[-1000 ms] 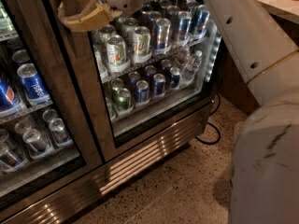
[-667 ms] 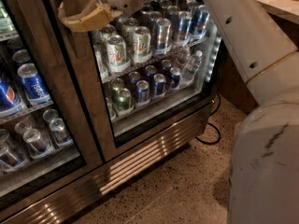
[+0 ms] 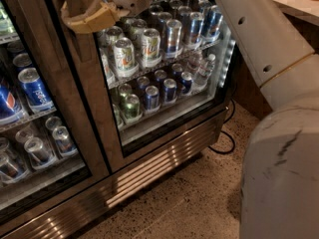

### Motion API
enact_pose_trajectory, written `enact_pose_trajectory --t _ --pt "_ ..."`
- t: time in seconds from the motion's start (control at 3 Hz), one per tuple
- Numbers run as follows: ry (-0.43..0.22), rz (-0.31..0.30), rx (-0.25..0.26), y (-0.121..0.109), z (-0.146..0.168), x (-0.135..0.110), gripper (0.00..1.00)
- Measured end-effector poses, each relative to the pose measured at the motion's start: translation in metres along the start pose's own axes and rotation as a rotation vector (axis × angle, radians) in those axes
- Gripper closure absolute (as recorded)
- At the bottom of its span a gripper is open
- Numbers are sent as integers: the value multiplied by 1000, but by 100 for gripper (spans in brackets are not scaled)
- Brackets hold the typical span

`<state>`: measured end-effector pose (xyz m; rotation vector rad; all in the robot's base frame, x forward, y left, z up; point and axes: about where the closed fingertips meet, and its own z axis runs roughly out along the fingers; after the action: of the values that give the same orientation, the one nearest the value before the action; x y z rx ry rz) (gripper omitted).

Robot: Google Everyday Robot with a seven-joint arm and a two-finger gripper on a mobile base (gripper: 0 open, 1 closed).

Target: Open right fridge door

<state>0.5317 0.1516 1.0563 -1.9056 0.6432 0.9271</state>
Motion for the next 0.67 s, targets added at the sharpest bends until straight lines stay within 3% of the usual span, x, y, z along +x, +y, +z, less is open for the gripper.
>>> enact_pose_trajectory --t 0.67 --pt "-9 2 2 0 0 -2 100"
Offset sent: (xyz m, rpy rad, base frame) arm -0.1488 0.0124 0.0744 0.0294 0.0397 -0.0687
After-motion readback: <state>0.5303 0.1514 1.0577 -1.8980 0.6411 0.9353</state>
